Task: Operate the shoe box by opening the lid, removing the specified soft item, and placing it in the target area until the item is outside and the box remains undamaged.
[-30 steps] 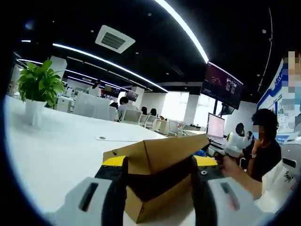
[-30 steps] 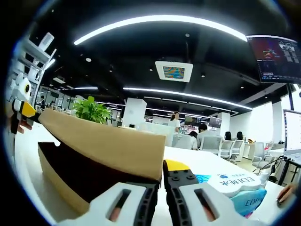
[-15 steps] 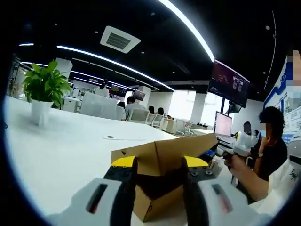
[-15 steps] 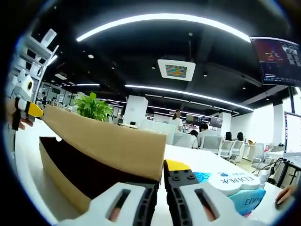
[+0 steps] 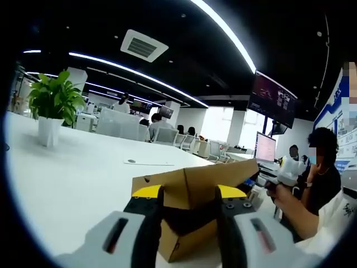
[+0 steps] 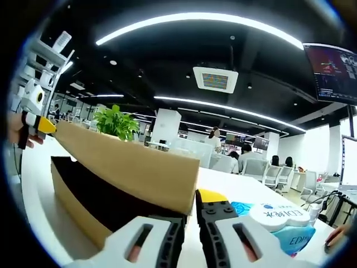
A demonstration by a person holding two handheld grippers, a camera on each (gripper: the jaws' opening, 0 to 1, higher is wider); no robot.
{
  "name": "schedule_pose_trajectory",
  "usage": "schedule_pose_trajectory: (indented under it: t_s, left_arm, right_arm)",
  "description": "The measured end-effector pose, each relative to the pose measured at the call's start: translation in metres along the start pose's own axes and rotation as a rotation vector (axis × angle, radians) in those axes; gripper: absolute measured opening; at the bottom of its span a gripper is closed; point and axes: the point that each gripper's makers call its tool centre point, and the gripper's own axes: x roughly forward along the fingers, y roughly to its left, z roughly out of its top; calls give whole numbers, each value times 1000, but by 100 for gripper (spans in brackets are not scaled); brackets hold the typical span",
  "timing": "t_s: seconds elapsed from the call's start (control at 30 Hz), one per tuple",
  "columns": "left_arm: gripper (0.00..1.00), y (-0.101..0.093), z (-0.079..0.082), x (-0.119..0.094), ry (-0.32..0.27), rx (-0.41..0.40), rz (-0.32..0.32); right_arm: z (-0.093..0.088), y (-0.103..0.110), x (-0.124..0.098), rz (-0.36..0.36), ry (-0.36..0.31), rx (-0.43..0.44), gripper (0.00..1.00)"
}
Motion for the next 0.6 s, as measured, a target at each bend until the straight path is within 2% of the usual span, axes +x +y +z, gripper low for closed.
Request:
schedule_pose_trajectory:
  t_s: [0.07,0.13,0.27,0.43,0.6]
  left_arm:
    - [37,0,0,0,1,3,2]
    - [37,1,-2,0,9,5,6]
    - [37,2,-1,-1,0,0,8]
    - [37,3,-1,-1,-5,-6,13]
    - [38,6,-3,-2,0,0,26]
  right_arm:
    - [-2,12,-1,85,28,-12,23]
    - [-2,18,-1,126,47,-9,30]
    - [0,22,-4,171,63,2,34]
    - [-1,34,-7,253,81,12,49]
    - [-5,46,-10,314,99,-34,56]
